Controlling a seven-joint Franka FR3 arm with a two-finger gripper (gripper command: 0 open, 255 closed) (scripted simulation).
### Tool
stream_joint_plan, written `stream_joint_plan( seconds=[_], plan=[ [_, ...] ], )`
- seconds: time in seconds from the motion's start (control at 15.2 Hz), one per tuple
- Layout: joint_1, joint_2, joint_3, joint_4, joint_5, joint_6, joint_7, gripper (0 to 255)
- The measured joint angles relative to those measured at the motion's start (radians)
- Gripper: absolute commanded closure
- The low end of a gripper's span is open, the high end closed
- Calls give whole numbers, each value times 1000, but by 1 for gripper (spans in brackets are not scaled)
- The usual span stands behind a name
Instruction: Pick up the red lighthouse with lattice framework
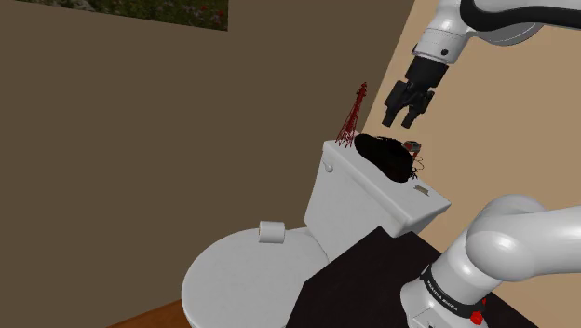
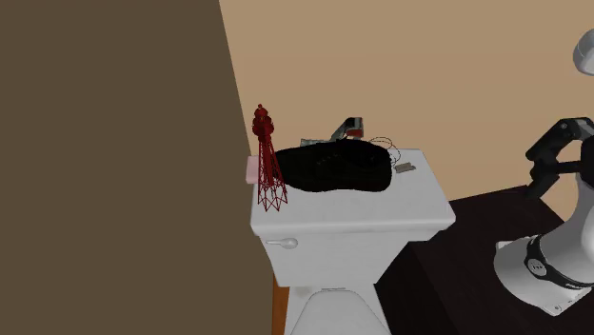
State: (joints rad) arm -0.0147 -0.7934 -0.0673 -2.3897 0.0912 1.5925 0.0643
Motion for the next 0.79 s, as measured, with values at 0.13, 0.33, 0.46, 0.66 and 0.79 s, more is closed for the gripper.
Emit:
stream_joint_plan(
  seconds=[0.13,0.33,0.46,0.66,0.79],
  plan=[
    [-4,18,5,7,2,15,15,0],
    [-31,97,26,39,3,84,91,0],
    [-53,171,39,85,0,131,150,0],
    [-84,269,60,157,-9,184,246,0],
    [-106,329,70,192,-20,226,309,0]
  ],
)
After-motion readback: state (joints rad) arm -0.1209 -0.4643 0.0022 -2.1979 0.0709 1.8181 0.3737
